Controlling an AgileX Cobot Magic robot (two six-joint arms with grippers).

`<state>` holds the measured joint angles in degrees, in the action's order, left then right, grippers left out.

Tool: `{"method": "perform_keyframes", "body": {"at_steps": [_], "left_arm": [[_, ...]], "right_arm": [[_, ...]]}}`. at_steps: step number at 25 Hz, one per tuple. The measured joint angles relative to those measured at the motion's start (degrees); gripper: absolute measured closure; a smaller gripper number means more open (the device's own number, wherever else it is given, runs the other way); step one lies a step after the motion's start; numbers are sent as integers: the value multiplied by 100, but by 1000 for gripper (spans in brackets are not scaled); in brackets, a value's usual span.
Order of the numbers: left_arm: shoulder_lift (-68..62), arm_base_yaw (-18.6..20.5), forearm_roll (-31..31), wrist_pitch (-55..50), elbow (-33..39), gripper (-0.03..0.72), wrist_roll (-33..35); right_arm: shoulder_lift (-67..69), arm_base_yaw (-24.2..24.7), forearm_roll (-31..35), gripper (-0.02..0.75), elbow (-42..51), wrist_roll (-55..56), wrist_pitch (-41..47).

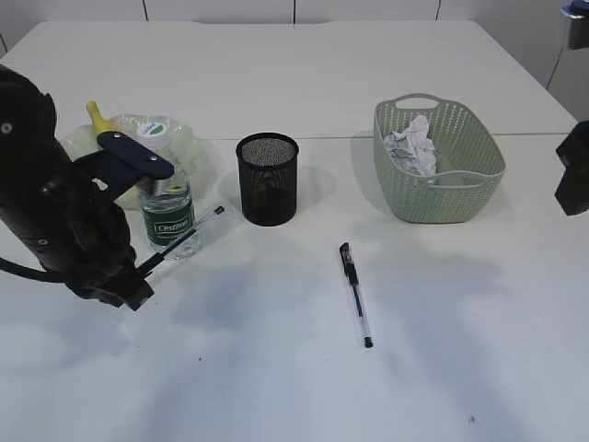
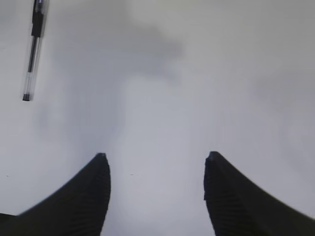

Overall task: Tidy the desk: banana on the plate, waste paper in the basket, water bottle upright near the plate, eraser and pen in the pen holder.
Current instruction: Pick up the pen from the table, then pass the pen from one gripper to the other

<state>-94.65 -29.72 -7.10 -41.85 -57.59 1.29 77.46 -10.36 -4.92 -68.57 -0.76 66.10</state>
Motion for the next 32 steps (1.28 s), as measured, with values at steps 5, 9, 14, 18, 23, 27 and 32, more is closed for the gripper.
{"method": "perform_keyframes", "body": {"at_steps": [5, 9, 14, 18, 23, 27, 32], "left_arm": [[390, -353, 0, -152, 0, 628, 26], [669, -651, 12, -311, 0, 628, 32], [1038, -948, 105, -458, 10, 629, 40], [1282, -1107, 316, -551, 10, 629, 40], [1383, -1283, 355, -575, 10, 629, 40], [1387, -1487, 274, -575, 22, 629, 165], [1396, -1609, 258, -564, 33, 629, 228]], "right_arm": [[0, 0, 225, 307, 0, -62, 0], [0, 0, 411, 308, 0, -212, 0], [-287, 0, 774, 308, 394, -369, -155], [-731, 0, 949, 309, 1031, -404, -341], [-1133, 0, 1386, 310, 1563, -579, -415], [-1174, 0, 1937, 310, 1589, -1023, -512], [-1174, 0, 2630, 311, 1592, -1372, -726]]}}
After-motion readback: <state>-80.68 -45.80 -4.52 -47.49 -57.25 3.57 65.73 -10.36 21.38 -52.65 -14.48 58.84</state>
